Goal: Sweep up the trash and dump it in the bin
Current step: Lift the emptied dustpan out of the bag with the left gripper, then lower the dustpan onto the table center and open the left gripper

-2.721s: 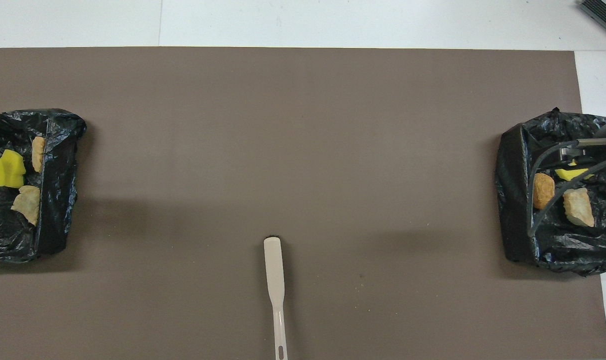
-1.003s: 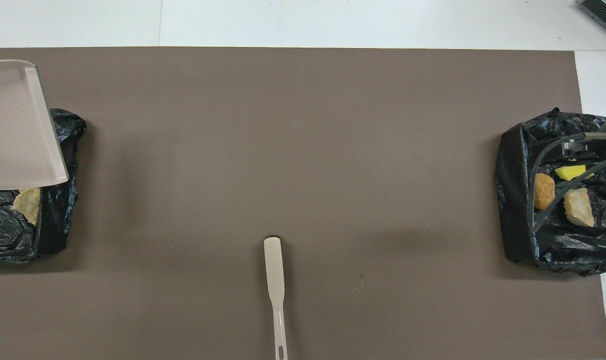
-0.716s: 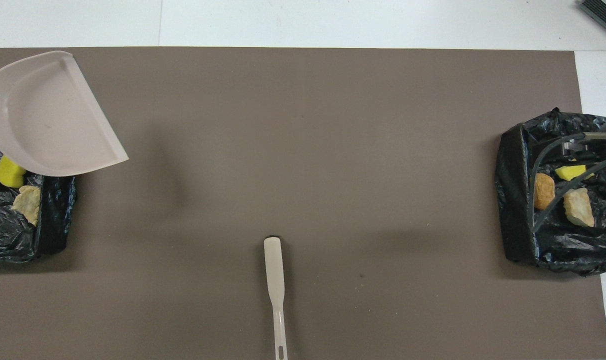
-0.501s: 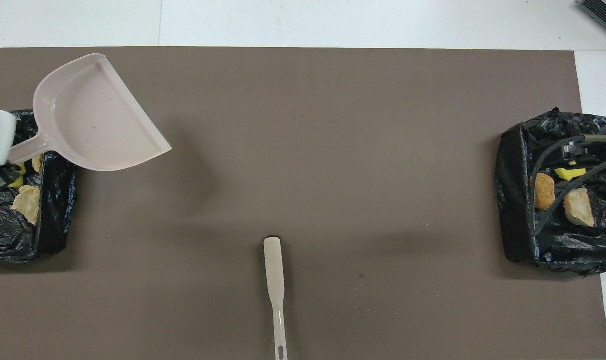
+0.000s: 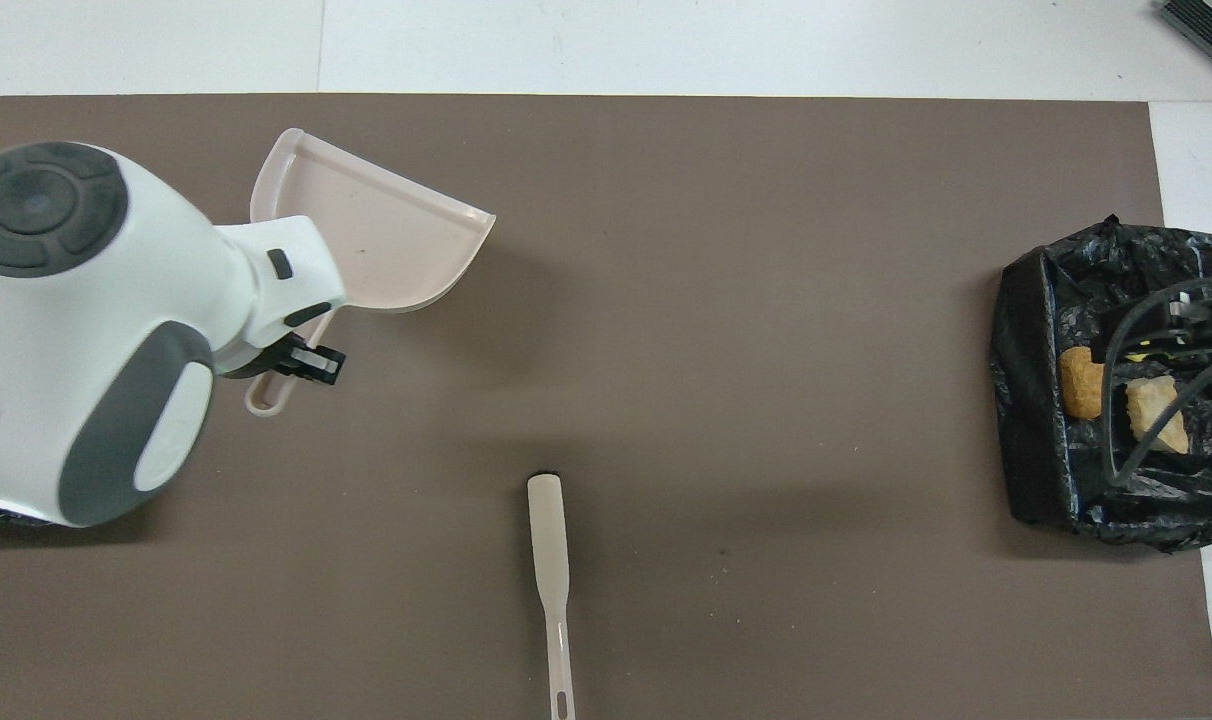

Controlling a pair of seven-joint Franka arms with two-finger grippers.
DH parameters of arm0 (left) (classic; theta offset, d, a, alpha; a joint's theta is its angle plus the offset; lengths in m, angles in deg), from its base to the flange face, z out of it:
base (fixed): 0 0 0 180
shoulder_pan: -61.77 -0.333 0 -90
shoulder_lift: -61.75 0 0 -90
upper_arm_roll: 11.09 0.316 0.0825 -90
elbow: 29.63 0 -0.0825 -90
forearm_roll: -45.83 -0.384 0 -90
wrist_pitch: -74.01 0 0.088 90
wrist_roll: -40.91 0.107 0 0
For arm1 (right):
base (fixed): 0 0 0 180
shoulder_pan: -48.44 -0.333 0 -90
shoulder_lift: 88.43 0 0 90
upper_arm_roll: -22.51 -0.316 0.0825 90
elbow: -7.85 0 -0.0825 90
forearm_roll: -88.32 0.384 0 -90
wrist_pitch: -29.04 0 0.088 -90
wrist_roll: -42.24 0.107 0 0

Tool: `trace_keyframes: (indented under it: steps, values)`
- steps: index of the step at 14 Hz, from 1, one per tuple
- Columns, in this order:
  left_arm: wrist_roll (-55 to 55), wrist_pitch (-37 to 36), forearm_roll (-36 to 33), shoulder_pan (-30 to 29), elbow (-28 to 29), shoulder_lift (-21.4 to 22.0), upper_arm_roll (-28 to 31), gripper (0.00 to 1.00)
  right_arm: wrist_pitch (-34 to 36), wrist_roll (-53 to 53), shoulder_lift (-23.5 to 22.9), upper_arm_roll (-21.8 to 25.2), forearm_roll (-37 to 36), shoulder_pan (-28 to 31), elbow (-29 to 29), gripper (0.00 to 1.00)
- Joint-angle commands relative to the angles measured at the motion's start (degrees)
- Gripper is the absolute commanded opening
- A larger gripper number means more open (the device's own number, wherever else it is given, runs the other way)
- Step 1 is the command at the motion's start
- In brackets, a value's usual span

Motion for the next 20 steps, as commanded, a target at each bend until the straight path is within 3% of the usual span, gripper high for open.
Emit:
trace_keyframes:
  steps: [1, 4, 6, 10, 19, 20]
  values:
    - [-13.91, 7.61, 2.69, 5.19, 0.92, -3.87, 1.25, 0.00, 0.53, -0.51, -1.22, 2.73, 0.77, -2.72, -1.68, 1.00]
    - [-26.32, 18.58, 2.96, 11.17, 1.00, -10.11, 1.16, 0.00, -0.88, -0.25, -0.69, 2.56, 0.86, -2.90, -1.15, 1.00]
    - [-28.45, 23.87, 3.74, 12.93, 1.00, -12.23, 1.16, 0.00, -0.79, -0.42, -0.69, 2.55, 0.95, -2.90, -1.15, 1.00]
    - [-29.16, 25.30, 7.26, 14.70, 2.49, -13.29, 1.16, 0.00, -0.79, -0.42, -0.69, 2.56, 0.86, -2.73, -1.06, 1.00]
    - [-29.87, 28.90, 7.53, 18.48, 7.25, -13.55, 1.08, 0.00, -0.79, -0.42, -0.69, 2.64, 0.86, -2.81, -1.06, 1.00]
    - [-29.87, 29.08, 7.53, 18.48, 7.16, -13.56, 1.08, 0.12, -0.79, -0.42, -0.69, 2.56, 0.86, -2.81, -1.06, 1.00]
